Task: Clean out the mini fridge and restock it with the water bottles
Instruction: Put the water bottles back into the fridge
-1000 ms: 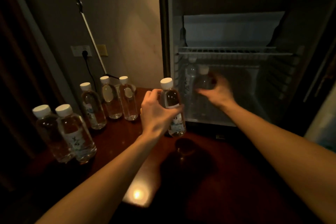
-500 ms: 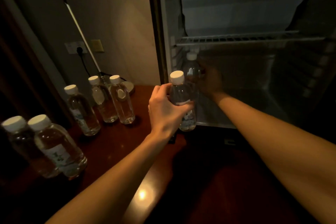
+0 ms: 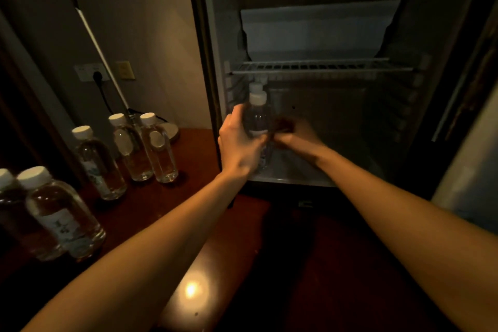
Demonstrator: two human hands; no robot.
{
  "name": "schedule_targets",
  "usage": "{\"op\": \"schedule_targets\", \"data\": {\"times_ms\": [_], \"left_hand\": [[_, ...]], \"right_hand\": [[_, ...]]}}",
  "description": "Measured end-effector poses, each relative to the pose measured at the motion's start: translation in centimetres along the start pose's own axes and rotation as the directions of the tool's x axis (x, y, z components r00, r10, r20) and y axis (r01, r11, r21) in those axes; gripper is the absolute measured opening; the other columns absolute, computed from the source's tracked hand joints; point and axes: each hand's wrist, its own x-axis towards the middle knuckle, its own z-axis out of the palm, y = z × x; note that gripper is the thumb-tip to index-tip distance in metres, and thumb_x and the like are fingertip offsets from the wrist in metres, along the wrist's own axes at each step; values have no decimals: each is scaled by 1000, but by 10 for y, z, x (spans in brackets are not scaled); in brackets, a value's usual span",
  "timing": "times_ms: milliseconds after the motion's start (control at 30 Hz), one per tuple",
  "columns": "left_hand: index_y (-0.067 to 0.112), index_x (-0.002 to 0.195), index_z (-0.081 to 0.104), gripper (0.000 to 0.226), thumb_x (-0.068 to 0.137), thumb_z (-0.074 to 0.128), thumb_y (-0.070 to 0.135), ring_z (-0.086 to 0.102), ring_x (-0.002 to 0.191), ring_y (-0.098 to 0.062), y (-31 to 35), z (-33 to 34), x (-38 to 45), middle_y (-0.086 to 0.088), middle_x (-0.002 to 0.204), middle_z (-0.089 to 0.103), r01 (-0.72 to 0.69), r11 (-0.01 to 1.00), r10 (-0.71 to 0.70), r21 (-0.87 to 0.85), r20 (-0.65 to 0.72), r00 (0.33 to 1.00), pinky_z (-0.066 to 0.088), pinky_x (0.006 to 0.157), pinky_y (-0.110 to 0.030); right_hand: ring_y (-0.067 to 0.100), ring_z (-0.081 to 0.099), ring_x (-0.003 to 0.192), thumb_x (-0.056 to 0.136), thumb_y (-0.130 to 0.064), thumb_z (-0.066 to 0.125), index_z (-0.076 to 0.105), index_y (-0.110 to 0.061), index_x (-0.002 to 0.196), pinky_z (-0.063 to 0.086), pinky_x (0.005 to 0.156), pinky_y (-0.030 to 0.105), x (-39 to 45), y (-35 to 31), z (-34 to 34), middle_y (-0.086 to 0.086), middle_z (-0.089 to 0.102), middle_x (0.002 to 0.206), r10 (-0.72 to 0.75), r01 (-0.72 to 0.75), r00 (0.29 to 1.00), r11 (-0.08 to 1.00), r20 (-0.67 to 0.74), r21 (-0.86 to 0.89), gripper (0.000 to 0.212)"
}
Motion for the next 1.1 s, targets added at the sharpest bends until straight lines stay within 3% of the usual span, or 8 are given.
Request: {"op": "schedule_targets", "data": {"times_ms": [167, 267, 400, 533, 700, 767, 867, 1100], "left_hand": [[16, 131, 55, 70, 69, 86, 30, 58, 111, -27, -3, 11, 3, -12, 117, 59, 35, 998, -37, 43, 46, 998, 47, 97, -32], [18, 138, 50, 72, 75, 82, 27, 53, 117, -29, -3, 13, 6, -14, 127, 53, 21, 998, -25, 66, 55, 998, 42, 98, -29], [19, 147, 37, 76, 82, 75, 21, 55, 116, -35, -6, 18, 9, -18, 130, 53, -12, 984, -3, 180, 81, 997, 47, 97, -42], [15, 152, 27, 85, 82, 74, 19, 56, 115, -37, -8, 19, 9, -19, 133, 53, -25, 974, 10, 223, 68, 998, 49, 96, -44], [9, 153, 25, 80, 85, 67, 8, 44, 132, -33, -6, 12, 5, -14, 153, 37, -99, 974, 82, 205, 89, 993, 39, 108, -38], [8, 149, 35, 71, 84, 67, 7, 46, 131, -31, -4, 4, 0, -11, 150, 41, -116, 973, 101, 198, 83, 991, 40, 108, -37], [9, 124, 58, 45, 81, 70, 13, 60, 109, -26, -5, -12, -12, -7, 123, 59, -151, 970, 137, 191, 82, 987, 51, 91, -42], [18, 105, 61, 25, 85, 63, 32, 62, 95, -25, -22, -84, -55, -1, 106, 62, -135, 917, 49, 375, 229, 972, 53, 78, -44]], "right_hand": [[18, 59, 99, 74, 11, 71, 47, -2, 130, 49, 74, 18, -14, 8, 2, 11, 61, 115, -23, 29, 996, 997, 84, -77, 62], [4, 57, 81, 70, 12, 74, 49, -9, 116, 48, 68, 14, -9, 13, 13, -7, 58, 94, -37, 37, 999, 999, 23, -12, 56], [6, 52, 69, 79, 13, 62, 54, 1, 113, 42, 58, 11, 4, 21, 26, 3, 57, 88, -65, 54, 993, 991, -98, -119, 37], [25, 62, 95, 82, 1, 64, 59, -2, 113, 51, 81, 35, 8, 23, 30, 11, 64, 103, -59, 25, 989, 971, -136, -238, 32], [32, 62, 103, 85, -5, 63, 65, -4, 105, 48, 86, 31, 6, 22, 39, 18, 67, 109, -51, -6, 982, 954, -182, -298, 20], [31, 63, 102, 85, -12, 66, 65, -5, 102, 45, 82, 30, 6, 22, 40, 16, 68, 106, -15, -59, 978, 937, -209, -345, 19], [26, 63, 98, 82, -11, 65, 64, -9, 105, 38, 72, 20, 0, 19, 40, 12, 67, 105, 41, -133, 963, 932, -266, -337, 23], [18, 64, 90, 77, -29, 77, 67, -15, 96, 43, 74, 21, -64, -4, 54, 5, 70, 95, -55, 15, 996, 876, -70, -483, 26]]}}
